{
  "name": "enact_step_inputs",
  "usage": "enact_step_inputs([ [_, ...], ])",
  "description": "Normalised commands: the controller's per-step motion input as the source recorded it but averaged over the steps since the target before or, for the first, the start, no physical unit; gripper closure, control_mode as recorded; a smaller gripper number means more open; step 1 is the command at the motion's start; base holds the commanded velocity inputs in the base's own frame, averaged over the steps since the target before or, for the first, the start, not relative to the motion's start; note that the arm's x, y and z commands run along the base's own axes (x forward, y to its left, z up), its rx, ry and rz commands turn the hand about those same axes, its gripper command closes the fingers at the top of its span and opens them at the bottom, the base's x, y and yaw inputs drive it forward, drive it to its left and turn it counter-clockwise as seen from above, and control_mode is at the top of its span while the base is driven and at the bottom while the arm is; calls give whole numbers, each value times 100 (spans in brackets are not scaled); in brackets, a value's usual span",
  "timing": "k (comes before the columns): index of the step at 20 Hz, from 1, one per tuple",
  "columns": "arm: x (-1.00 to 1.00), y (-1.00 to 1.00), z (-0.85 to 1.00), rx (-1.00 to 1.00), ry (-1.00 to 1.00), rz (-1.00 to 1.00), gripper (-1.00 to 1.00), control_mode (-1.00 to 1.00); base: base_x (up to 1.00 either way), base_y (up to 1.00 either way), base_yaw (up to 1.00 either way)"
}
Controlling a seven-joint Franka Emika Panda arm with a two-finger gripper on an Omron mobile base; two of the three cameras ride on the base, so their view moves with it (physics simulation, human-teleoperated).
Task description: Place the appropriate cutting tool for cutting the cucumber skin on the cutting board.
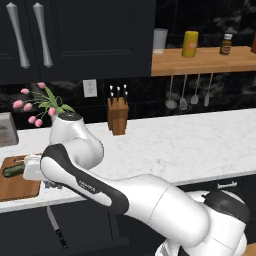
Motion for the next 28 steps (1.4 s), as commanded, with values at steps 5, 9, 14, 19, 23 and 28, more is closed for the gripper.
enact_step_inputs([
  [5, 53, 2, -16, -2, 0, 0, 100, -100, 0, 0, 0],
  [9, 34, 25, -34, -7, 0, 0, 100, -100, 0, 0, 0],
  [14, 23, 34, -43, -7, 0, 0, 100, -100, 0, 0, 0],
  [19, 12, 26, -21, -3, 0, 0, 100, -100, 0, 0, 0],
  [23, 28, 21, -21, -1, 0, 0, 100, -100, 0, 0, 0],
  [28, 30, 4, -38, -1, 0, 0, 100, -100, 0, 0, 0],
])
